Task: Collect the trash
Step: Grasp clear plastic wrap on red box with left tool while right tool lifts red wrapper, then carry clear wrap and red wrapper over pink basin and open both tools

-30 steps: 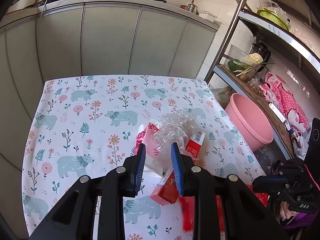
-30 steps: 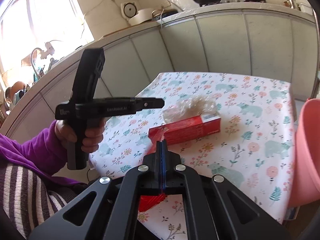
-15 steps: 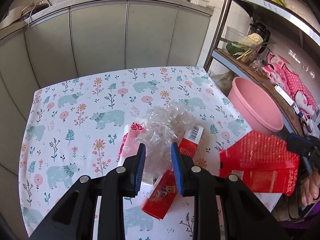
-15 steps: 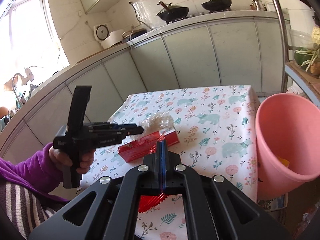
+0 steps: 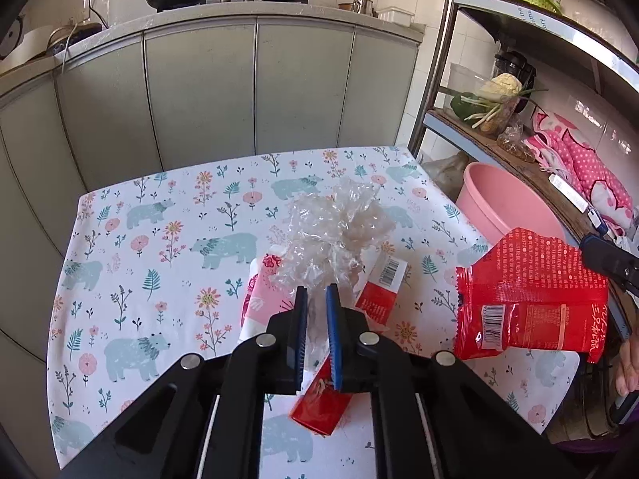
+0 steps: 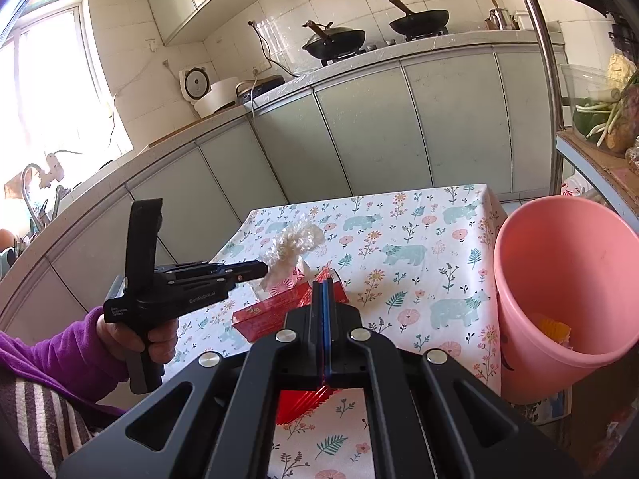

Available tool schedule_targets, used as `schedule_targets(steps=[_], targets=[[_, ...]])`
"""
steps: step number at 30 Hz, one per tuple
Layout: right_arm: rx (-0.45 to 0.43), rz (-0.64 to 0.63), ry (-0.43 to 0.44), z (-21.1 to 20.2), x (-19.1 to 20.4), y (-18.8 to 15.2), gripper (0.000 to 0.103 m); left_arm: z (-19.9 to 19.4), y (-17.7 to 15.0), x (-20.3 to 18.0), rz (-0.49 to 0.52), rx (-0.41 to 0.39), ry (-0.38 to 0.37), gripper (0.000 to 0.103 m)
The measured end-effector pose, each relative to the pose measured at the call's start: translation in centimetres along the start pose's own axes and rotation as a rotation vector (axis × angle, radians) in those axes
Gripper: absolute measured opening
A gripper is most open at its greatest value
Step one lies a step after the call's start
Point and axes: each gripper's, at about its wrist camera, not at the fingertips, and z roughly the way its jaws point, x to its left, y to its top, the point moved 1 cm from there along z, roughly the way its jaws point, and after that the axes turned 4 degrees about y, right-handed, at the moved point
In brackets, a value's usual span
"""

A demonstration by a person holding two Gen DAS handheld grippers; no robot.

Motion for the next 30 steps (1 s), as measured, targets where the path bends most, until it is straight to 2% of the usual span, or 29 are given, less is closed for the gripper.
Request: schedule_targets(steps=[10, 22, 30], targets=[[-0.057, -0.006, -0.021, -1.4, 0.3, 0.6, 0.0, -3.9, 2.2, 0.0, -0.029, -0.116, -0.006, 0.007], [-0.143, -0.027, -0.039, -3.0, 0.0, 2.1, 0.0, -6.7, 3.9, -1.9, -0.029, -0.2, -0.044, 0.007], [-0.205, -0.056, -0.099, -4.3, -0.9, 3.6, 0.0, -7.1, 6.1, -4.1, -0.018, -0.239, -0.096, 0.007]])
